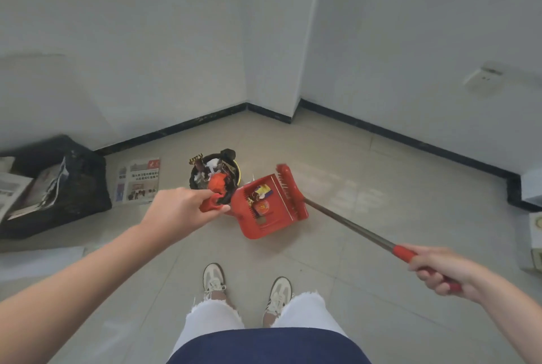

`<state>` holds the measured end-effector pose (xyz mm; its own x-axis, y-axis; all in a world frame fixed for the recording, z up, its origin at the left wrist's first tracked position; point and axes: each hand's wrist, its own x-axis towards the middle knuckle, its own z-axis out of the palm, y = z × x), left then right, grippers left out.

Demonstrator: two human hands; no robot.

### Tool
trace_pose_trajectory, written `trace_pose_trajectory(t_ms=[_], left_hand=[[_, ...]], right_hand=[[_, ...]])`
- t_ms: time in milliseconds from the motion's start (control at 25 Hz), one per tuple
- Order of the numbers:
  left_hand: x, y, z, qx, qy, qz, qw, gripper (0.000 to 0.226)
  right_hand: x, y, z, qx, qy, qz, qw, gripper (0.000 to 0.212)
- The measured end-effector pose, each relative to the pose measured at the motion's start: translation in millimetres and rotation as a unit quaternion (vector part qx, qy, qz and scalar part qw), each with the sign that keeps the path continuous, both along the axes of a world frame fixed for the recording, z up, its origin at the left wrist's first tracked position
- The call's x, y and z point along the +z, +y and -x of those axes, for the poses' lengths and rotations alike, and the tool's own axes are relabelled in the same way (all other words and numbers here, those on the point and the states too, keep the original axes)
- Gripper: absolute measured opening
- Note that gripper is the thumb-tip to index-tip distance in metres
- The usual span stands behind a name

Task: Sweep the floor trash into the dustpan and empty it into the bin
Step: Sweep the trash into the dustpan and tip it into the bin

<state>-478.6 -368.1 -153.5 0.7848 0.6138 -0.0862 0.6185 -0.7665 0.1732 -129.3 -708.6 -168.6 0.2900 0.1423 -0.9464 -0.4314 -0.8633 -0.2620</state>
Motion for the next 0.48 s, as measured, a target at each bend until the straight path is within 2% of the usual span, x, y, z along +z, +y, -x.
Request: trace_pose_trajectory(t_ms=[160,320,400,480], left_hand=[[42,-15,29,0.106,-0.039,0.023,0.993,0.064],[72,-39,52,0.192,-0.115,0.108,0.969,0.059],[83,-46,62,0.249,-0.181,0.165,0.937,0.050],[89,-46,78,0.340,-0.254,0.220,0.878,0.036]], right_hand=[[-4,2,-8,0.051,-0.030,0.014,0.998,0.051],[-24,26,-1,0.104,-0.058,0.058,0.991,0.049],[-29,31,-1,0.134,-0.057,0.082,0.986,0.041],[-31,30,-1,0.162,-0.048,0.100,0.981,0.035]])
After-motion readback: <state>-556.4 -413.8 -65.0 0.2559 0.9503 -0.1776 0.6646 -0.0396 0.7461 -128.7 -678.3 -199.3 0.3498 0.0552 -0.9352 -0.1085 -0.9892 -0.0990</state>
